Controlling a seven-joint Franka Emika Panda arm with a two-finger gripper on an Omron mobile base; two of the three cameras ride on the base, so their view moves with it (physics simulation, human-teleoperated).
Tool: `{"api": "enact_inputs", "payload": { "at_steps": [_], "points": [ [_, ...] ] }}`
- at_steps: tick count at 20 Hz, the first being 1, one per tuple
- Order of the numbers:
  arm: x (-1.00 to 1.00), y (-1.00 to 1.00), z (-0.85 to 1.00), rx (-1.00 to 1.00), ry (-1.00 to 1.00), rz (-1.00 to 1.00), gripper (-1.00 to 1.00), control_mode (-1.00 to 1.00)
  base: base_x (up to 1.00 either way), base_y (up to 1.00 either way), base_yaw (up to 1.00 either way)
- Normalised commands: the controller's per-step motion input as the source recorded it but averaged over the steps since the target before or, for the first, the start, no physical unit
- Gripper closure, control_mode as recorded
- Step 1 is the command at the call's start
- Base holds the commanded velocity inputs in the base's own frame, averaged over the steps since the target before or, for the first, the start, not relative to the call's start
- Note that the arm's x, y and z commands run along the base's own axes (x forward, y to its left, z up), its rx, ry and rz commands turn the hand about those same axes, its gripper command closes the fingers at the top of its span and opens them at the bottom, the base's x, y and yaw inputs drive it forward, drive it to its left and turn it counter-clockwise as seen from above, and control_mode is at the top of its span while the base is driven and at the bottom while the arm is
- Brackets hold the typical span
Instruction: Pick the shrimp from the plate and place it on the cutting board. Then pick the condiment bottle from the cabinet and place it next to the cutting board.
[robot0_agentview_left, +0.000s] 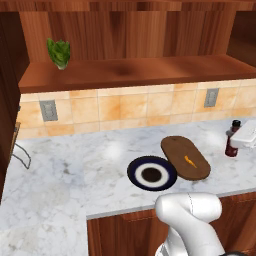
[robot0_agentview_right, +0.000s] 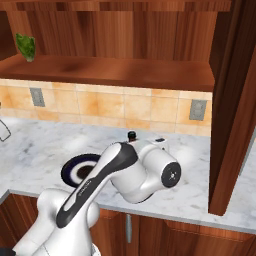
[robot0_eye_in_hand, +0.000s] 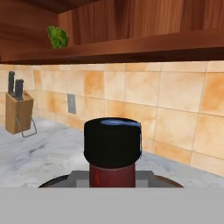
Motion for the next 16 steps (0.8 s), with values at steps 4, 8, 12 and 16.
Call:
{"api": "enact_inputs", "payload": {
  "at_steps": [4, 8, 12, 16],
  "points": [
    [0.09, -0.04, -0.26, 0.00, -0.03, 0.00, 1.00, -1.00, 0.00, 0.00, 0.00],
    [0.10, -0.06, -0.26, -0.01, -0.04, 0.00, 1.00, -1.00, 0.00, 0.00, 0.00],
    [0.11, -0.08, -0.25, -0.01, -0.05, 0.00, 1.00, -1.00, 0.00, 0.00, 0.00],
    [0.08, -0.08, -0.22, -0.01, -0.04, 0.00, 1.00, -1.00, 0.00, 0.00, 0.00]
  ]
}}
